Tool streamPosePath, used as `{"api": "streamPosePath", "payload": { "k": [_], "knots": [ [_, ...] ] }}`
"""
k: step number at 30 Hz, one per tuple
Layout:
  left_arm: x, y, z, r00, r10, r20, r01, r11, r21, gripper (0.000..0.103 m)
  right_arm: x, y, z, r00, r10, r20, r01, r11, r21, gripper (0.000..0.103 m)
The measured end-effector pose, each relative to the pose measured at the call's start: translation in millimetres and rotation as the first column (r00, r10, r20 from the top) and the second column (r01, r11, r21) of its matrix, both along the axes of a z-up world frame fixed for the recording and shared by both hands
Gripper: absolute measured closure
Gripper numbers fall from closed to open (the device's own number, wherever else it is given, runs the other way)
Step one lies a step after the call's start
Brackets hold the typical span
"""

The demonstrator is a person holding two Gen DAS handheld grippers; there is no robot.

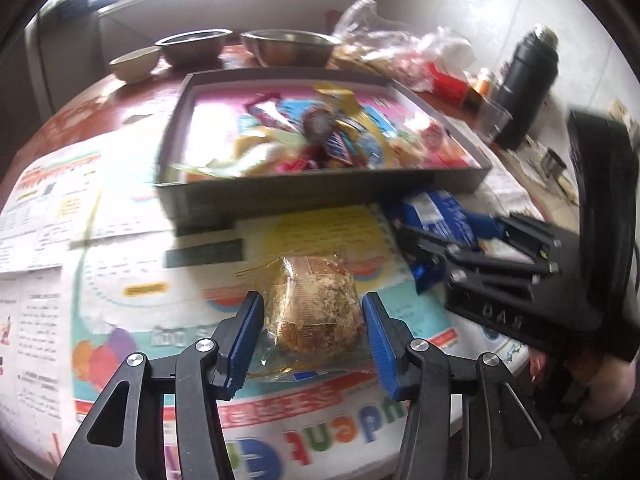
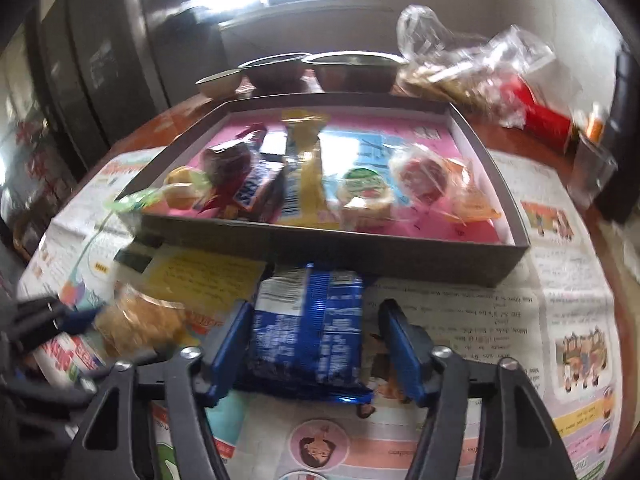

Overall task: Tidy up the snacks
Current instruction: 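Grasp the clear bread-pastry bag with the left tool while the right tool grasps the blue biscuit pack, then carry the bread-pastry bag and blue biscuit pack over the gray tray with both tools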

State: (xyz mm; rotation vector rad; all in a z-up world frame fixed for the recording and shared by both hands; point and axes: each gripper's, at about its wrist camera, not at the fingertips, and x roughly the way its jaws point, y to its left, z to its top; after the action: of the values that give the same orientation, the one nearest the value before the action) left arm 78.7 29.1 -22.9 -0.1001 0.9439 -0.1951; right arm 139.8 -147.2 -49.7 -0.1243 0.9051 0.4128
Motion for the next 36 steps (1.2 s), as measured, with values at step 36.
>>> {"api": "streamPosePath", "payload": {
  "k": [36],
  "knots": [
    [75.8,5.6,38.4,0.987,0.097,0.126,-0.093,0.995,-0.035,0.050,32.3,-29.0,55.5,0.985,-0.070,0.159,0.047,0.988,0.146,0.053]
  ]
}}
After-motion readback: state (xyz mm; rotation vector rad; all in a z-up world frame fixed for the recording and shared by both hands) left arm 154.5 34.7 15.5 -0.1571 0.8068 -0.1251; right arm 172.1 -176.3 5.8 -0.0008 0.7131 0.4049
